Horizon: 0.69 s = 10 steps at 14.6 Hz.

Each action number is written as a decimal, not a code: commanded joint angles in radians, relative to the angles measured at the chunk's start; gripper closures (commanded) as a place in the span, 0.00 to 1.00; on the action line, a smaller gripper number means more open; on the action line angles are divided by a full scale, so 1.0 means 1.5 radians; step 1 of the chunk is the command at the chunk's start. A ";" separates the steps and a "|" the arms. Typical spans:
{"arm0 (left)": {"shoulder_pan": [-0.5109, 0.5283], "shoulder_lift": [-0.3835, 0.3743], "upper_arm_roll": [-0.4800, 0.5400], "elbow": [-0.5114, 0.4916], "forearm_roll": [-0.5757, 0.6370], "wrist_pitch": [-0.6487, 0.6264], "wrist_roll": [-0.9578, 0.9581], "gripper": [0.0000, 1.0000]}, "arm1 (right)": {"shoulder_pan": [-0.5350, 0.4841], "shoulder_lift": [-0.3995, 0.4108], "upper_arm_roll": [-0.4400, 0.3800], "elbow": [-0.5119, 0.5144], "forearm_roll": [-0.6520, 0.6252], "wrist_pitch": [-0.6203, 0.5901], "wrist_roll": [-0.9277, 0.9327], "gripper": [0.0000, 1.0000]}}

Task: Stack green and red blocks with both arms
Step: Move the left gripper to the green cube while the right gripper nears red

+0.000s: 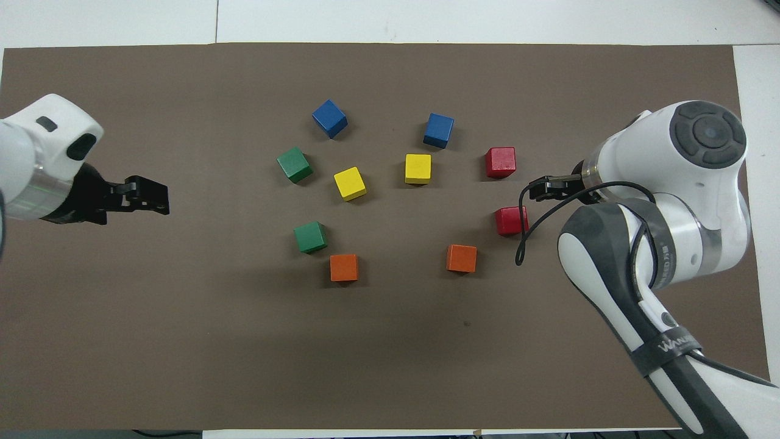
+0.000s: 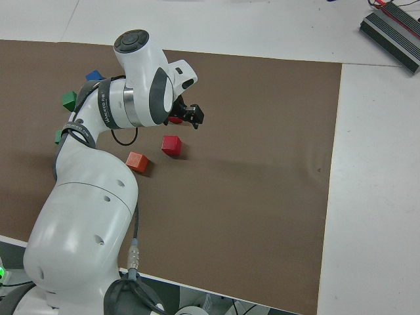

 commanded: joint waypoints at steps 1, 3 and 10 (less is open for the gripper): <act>-0.054 0.026 0.006 -0.011 -0.008 0.060 -0.075 0.00 | 0.015 0.010 -0.001 -0.008 0.007 0.044 0.032 0.00; -0.084 0.056 0.007 -0.023 -0.008 0.088 -0.088 0.00 | 0.024 0.022 -0.001 -0.005 0.006 0.062 0.034 0.00; -0.162 0.103 0.006 -0.078 -0.007 0.189 -0.214 0.00 | 0.055 0.037 -0.001 -0.038 0.006 0.074 0.011 0.00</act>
